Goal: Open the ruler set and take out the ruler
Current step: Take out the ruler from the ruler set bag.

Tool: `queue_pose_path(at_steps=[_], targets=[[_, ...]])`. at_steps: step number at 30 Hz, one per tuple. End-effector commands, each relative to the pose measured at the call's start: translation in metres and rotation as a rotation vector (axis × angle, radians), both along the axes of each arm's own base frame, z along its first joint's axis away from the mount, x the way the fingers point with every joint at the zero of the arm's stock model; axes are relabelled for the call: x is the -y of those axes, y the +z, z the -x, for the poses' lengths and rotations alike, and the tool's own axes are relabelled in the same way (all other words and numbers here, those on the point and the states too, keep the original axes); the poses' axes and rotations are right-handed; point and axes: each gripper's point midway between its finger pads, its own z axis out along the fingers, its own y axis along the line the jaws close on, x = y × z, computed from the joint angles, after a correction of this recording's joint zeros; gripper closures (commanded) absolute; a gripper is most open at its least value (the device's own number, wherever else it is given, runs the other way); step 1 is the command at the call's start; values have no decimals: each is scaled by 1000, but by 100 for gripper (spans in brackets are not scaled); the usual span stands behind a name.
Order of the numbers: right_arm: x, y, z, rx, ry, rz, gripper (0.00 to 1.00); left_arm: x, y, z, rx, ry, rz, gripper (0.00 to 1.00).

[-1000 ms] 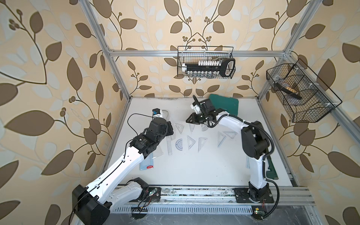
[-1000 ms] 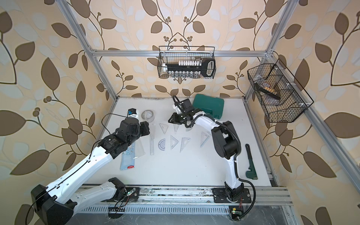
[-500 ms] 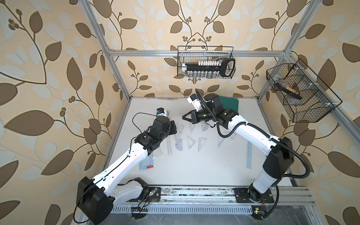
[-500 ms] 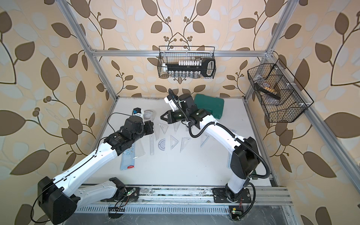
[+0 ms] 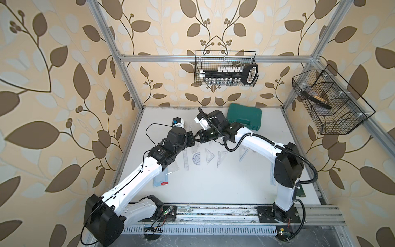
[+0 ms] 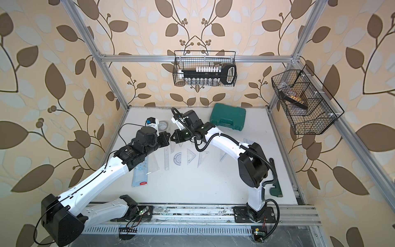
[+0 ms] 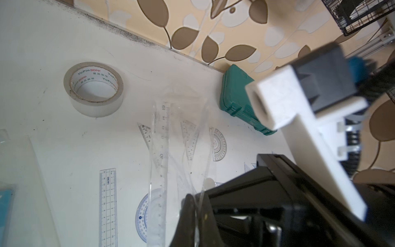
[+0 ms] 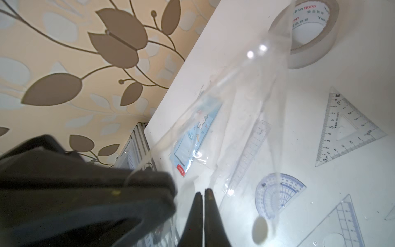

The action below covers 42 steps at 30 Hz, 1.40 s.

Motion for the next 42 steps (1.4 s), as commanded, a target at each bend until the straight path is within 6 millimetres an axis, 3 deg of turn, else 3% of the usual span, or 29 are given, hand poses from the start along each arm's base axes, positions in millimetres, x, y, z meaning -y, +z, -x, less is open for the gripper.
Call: queue_pose_path(at_steps=[1,4,11,23,26,29,42], targets=[[-3,-10,-11,-1,-36,43,85,7,26,-5,66,-22,60,100],[-5,-17,-18,-2,-58,59,74,9,25,-5,65,-31,71,100],[-9,-19,-29,-3,-98,46,70,12,22,-4,55,-45,85,100],[-13,-19,-49,-25,-172,-10,83,15,18,0,52,-62,109,100],[-14,-15,-52,-21,-178,-23,91,14,15,0,47,-58,104,100],[-13,-10,-49,-15,-177,-31,100,12,12,-3,39,-39,94,100],[34,5,-17,57,-203,48,100,26,17,-33,34,-4,126,100]])
